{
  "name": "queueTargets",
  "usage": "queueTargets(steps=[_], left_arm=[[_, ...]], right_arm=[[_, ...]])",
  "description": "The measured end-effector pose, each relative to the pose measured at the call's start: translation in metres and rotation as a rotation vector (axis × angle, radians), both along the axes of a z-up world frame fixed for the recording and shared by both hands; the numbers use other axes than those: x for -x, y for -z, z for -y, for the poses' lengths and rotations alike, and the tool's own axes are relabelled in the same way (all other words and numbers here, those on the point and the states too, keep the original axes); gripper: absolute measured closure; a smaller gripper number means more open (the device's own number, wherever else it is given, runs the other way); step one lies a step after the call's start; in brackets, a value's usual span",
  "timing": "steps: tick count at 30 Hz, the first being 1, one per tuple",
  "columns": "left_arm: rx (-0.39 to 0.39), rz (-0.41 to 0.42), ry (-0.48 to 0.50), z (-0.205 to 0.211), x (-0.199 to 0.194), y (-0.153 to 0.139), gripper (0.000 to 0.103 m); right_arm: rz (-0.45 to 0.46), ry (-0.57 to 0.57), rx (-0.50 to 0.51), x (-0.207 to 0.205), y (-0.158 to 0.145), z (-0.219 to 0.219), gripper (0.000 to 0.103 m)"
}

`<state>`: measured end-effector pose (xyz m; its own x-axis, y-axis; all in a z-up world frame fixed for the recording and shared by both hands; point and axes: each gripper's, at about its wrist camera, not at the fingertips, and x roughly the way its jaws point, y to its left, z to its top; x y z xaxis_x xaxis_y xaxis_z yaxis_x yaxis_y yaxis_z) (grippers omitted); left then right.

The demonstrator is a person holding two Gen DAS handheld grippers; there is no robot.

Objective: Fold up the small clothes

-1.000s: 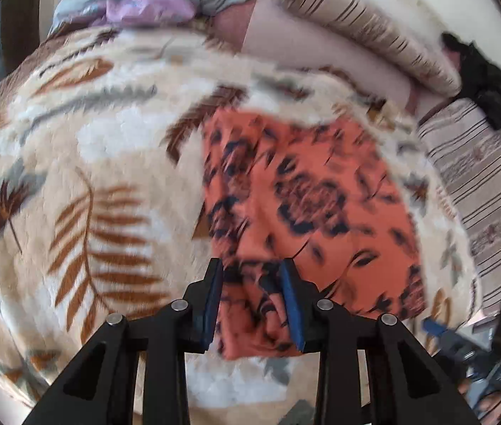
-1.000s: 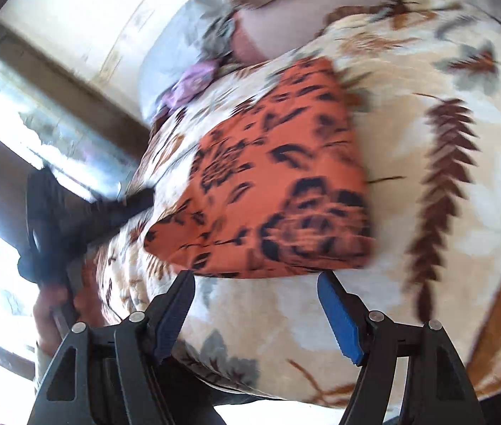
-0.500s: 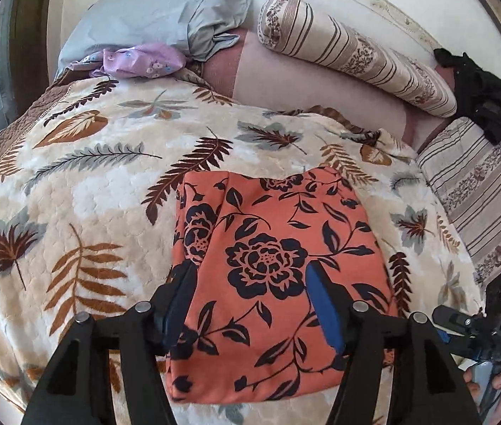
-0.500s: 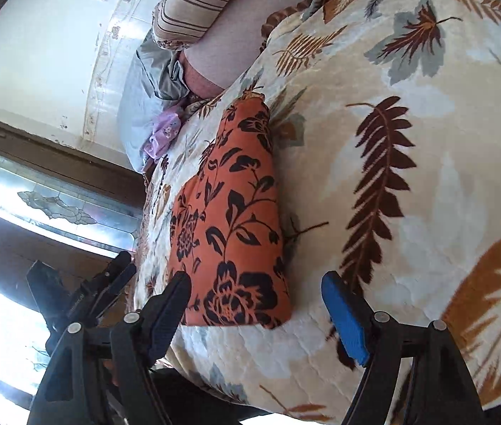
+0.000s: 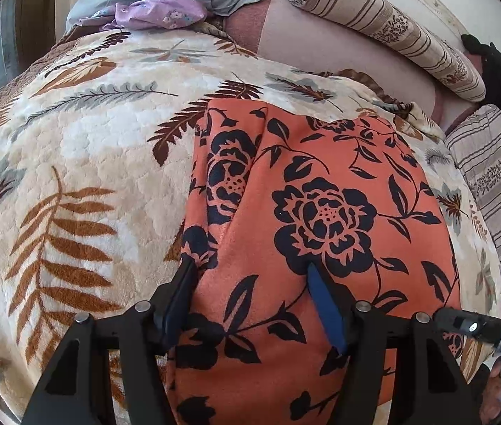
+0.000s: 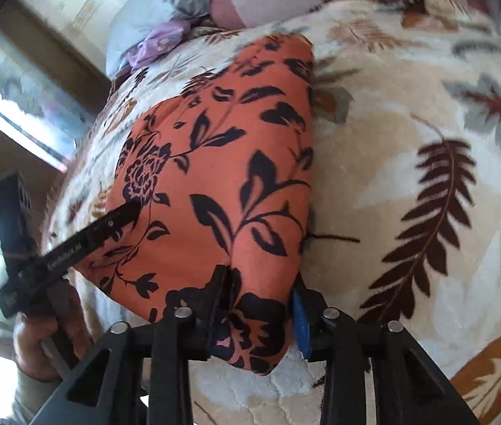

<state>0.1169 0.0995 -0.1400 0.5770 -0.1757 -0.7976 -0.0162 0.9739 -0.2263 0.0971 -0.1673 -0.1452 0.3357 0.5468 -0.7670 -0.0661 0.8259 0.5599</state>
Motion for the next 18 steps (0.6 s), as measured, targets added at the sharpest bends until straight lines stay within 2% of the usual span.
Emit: queueTargets(steps=[3,6,7,8,9,10,11,12,13,14,16,17,18], left_arm=[[0.011,-0.002,0.002,-0.001,0.000,0.000,0.036],[0.018,-0.006,-0.002,-0.001,-0.001,0.000,0.036],[0.022,-0.008,-0.001,-0.002,-0.002,0.000,0.036],[0.028,-0.009,0.001,-0.003,-0.003,0.000,0.036],[0.034,-0.009,0.002,-0.004,-0.003,0.001,0.036],[0.039,-0.010,0.001,-0.006,-0.003,0.001,0.036],[0.047,-0.011,0.001,-0.007,-0.002,0.001,0.036],[0.052,-0.012,0.000,-0.008,-0.002,0.001,0.036],[0.056,-0.014,0.000,-0.009,-0.003,0.001,0.036],[0.056,-0.016,0.000,-0.008,-0.003,0.001,0.036],[0.046,-0.018,-0.001,-0.006,-0.005,0.001,0.036],[0.043,-0.016,0.001,-0.005,-0.004,0.001,0.036],[0.045,-0.015,0.002,-0.005,-0.004,0.001,0.036]], right_arm=[[0.030,0.083,-0.139,-0.013,-0.015,0.025,0.040],[-0.010,0.105,-0.268,-0.046,-0.010,0.029,0.018],[-0.037,0.113,-0.282,-0.059,-0.001,0.028,0.018],[-0.071,0.126,-0.279,-0.072,0.008,0.023,0.018],[-0.102,0.110,-0.266,-0.084,0.014,0.016,0.029],[-0.089,0.056,-0.204,-0.087,0.012,0.005,0.067],[-0.009,0.005,-0.054,-0.082,-0.001,-0.012,0.067],[0.049,-0.031,0.052,-0.075,-0.011,-0.026,0.067],[0.082,-0.039,0.129,-0.069,-0.019,-0.035,0.067],[0.093,-0.036,0.158,-0.067,-0.021,-0.038,0.067],[0.052,-0.006,0.120,-0.073,-0.016,-0.032,0.062],[0.019,0.034,0.064,-0.077,-0.013,-0.024,0.057],[0.004,0.079,0.009,-0.081,-0.013,-0.015,0.047]])
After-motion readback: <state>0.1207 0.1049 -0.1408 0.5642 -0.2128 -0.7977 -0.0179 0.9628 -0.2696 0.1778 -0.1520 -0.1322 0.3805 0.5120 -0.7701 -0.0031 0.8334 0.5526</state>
